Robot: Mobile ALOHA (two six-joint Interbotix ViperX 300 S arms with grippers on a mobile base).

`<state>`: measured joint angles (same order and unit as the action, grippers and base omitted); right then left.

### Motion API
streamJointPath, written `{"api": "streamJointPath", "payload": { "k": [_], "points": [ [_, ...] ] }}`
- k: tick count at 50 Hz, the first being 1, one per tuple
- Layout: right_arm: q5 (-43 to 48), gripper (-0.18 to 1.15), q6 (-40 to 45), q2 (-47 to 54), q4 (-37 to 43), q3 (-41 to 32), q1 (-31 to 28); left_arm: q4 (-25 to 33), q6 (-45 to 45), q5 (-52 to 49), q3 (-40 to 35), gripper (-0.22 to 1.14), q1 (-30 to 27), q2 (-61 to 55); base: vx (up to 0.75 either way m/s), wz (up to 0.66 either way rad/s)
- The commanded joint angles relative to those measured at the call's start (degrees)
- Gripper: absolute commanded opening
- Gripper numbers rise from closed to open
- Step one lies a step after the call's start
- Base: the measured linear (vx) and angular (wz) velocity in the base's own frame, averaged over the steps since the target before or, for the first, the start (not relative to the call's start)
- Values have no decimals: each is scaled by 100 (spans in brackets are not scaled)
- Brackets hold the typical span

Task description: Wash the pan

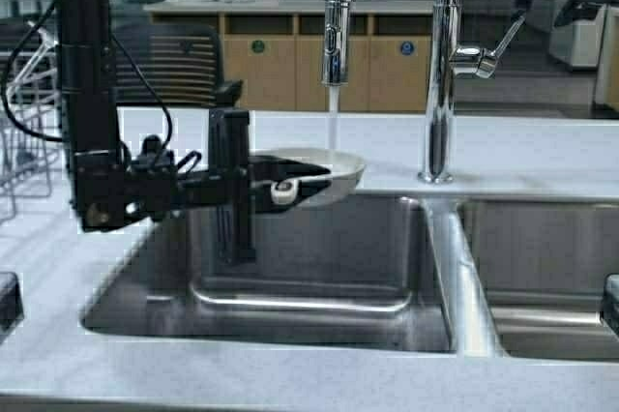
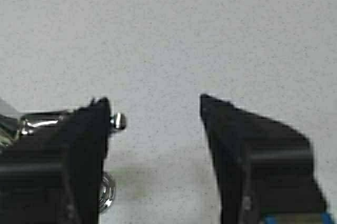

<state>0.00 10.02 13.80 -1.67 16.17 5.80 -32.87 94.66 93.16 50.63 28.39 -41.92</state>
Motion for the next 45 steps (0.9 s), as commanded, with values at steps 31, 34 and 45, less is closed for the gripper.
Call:
{"api": "streamJointPath", "payload": {
  "k": [31,34,45],
  "points": [
    [1063,7,18,-1143,53,826,1731,-53,-35,105,-79,2,35,132,1,3],
    [1143,7,26,-1248,44,545,1731,-26,-26,105,-70,2,105,123,0,-4],
    [510,6,132,-940,88,114,1626,290,-35,105,-185,2,281,35,-1,-7]
  ]
}}
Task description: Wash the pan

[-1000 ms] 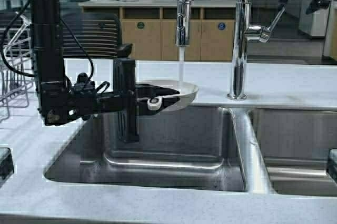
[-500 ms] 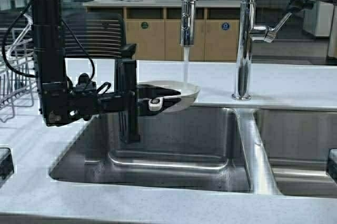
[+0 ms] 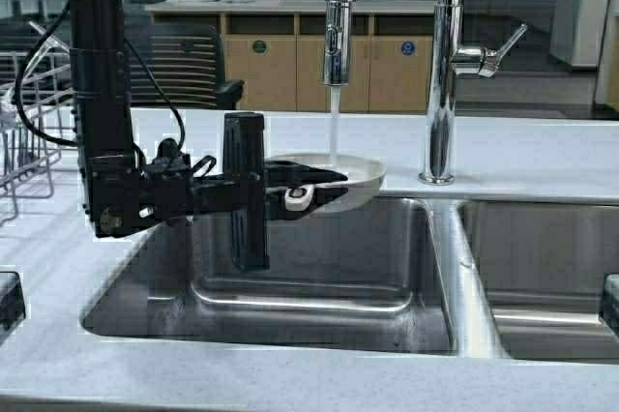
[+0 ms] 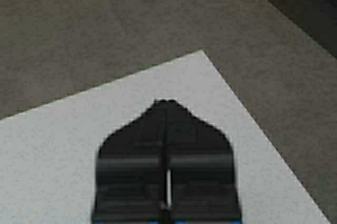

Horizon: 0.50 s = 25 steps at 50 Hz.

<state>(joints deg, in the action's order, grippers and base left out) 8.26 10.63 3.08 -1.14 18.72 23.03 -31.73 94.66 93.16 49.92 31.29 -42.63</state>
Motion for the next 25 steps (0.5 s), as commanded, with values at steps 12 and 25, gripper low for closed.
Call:
{"api": "streamJointPath", "payload": {
  "k": [12,25],
  "points": [
    [-905,6,132,1063,70,-255,-809,202,-26,105,-176,2,-9,105,-1,-3],
    [-1028,6,149,1547,70,-844,-1793,202,-26,105,-176,2,-9,79,-1,-1]
  ]
}}
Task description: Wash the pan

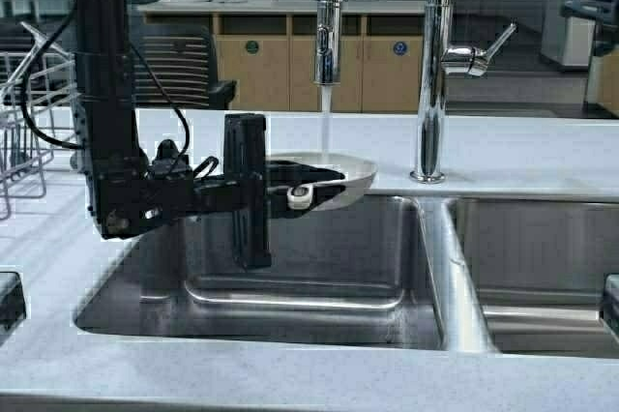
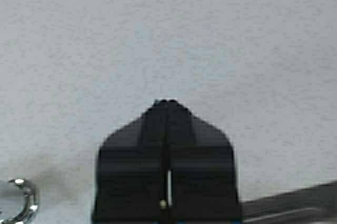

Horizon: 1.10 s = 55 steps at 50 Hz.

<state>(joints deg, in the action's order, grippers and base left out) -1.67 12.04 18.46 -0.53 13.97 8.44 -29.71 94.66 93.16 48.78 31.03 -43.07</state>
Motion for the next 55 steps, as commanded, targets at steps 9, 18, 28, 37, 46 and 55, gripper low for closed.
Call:
{"api": "streamJointPath", "payload": {
  "k": [9,18,28,37,46,55],
  "points": [
    [-387,6,26,79,176,-729,-773,0,-26,105,-70,2,18,70,0,0],
    [-729,6,9,62,448,-1020,-976,0,-35,105,-70,2,18,9,0,0],
    [-1055,6,-35,-9,545,-1336,-1283,0,-35,114,-105,2,18,-9,0,0],
    [-1169,6,-35,-246,475,-1397,-1178,-18,-44,132,-114,2,18,-9,0,0],
    [-510,6,-44,-668,457,-967,-633,-18,-35,149,-132,2,18,0,0,0],
    [-580,6,-70,-756,448,-413,-404,-18,-35,149,-176,2,18,0,0,0]
  ]
}}
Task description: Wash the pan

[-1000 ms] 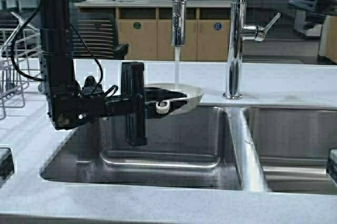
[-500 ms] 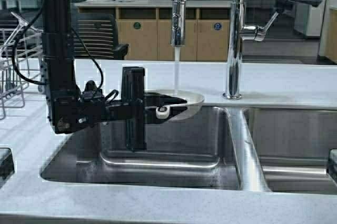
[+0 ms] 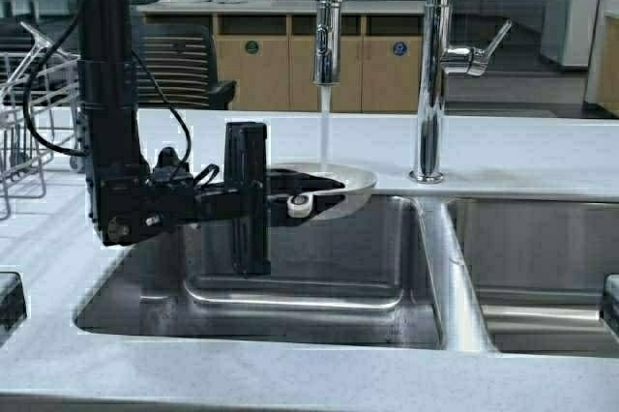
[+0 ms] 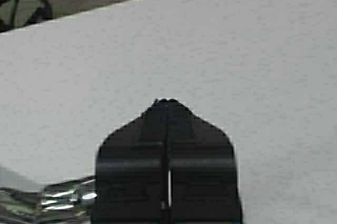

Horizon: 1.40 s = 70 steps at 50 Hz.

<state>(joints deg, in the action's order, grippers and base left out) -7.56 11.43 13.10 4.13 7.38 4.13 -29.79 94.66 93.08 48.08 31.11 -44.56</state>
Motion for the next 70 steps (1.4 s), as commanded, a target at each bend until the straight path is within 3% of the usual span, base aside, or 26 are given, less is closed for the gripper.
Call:
{"api": "streamJointPath", "payload": {
  "k": [1,11,23,32,45,59,65,70],
  "points": [
    [9,6,0,-193,-9,299,26,-9,-35,158,-114,2,9,149,0,0],
    [26,6,18,132,53,387,-325,0,-26,158,-149,3,18,149,0,-1],
    [-369,6,18,457,369,-290,-896,0,-26,158,-158,2,9,123,0,0],
    [-791,6,-62,396,642,-738,-1002,-9,-26,158,-158,2,9,105,0,0],
    [-914,6,-545,193,958,-809,-976,-9,-62,167,-185,2,9,62,0,-1],
    [404,6,-659,-844,879,642,-457,167,-712,738,-352,2,9,-88,0,0],
    [492,6,-677,-1301,861,1283,-211,650,-1406,738,-325,2,9,-44,0,0],
    [703,6,-677,-1679,870,1793,-62,967,-1485,606,-246,3,9,53,0,0]
  ]
}}
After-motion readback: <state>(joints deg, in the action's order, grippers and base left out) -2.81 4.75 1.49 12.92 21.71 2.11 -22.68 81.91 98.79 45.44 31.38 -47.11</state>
